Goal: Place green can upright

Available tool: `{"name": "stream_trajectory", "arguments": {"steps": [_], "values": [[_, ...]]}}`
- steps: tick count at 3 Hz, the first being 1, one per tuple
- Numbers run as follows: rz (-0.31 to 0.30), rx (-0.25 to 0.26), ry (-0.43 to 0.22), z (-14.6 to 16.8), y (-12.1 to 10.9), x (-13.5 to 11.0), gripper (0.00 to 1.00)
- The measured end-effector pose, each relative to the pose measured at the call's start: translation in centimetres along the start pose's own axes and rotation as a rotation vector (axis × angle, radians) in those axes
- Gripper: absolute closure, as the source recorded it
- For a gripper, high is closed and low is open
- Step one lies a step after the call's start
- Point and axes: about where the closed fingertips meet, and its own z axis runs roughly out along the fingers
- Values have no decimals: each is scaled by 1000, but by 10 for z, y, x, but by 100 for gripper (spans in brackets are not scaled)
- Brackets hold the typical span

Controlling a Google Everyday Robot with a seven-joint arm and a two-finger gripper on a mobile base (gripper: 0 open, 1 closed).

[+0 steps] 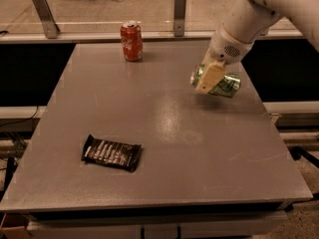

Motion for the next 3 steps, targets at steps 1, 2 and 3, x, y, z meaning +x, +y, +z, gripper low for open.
{"name": "stream_trajectory", "arguments": {"steps": [1,2,3], "values": [[-30,-12,-220,-27,0,-31,100],[-43,-40,-450,-42,5,-55,100],[-26,-76,-681,-45,9,-66,100]]}}
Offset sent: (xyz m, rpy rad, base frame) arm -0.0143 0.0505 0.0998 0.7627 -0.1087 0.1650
